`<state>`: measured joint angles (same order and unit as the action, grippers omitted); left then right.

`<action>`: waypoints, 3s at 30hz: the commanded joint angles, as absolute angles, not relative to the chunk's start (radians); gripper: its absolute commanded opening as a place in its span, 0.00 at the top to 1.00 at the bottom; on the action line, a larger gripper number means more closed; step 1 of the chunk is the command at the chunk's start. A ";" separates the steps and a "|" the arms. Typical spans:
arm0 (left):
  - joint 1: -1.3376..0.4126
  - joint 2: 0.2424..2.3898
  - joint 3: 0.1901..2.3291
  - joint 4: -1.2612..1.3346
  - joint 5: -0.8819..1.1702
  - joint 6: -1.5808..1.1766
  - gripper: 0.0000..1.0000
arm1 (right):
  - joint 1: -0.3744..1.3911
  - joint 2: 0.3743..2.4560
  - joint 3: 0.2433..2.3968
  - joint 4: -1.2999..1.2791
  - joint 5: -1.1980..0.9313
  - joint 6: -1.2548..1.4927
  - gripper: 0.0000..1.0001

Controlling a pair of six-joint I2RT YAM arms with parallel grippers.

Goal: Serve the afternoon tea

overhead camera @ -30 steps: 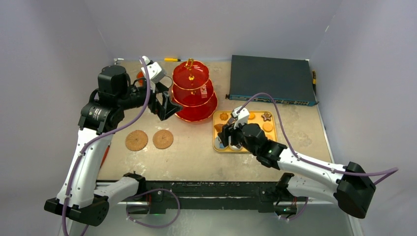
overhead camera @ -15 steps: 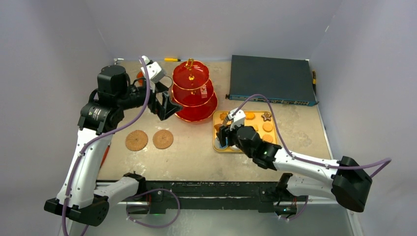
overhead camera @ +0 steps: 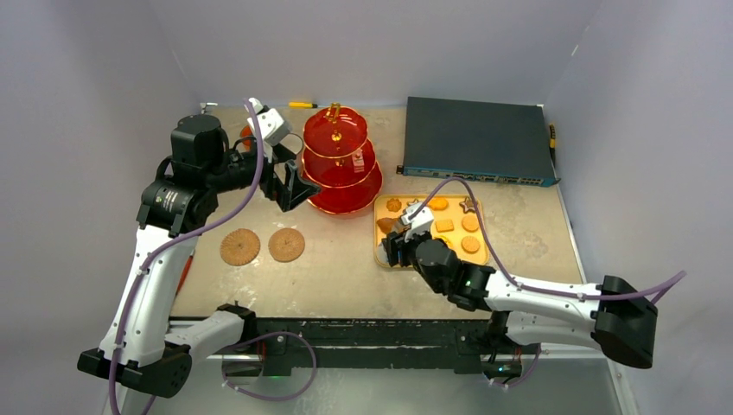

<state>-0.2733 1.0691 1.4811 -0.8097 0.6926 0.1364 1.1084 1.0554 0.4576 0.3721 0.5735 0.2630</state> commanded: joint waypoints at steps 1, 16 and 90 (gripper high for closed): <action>-0.275 1.053 1.516 -0.792 0.697 0.115 0.02 | 1.117 0.982 0.465 0.441 0.624 0.238 0.65; -0.276 1.046 1.519 -0.790 0.694 0.111 0.02 | 1.034 1.122 0.672 0.657 0.573 0.007 0.62; -0.276 1.035 1.528 -0.819 0.697 0.146 0.01 | 0.807 1.443 0.577 1.123 0.366 0.186 0.47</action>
<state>-0.2733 1.0435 1.4979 -0.8467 0.6811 0.1574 0.7860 1.4395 0.5716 1.0912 0.4129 0.1478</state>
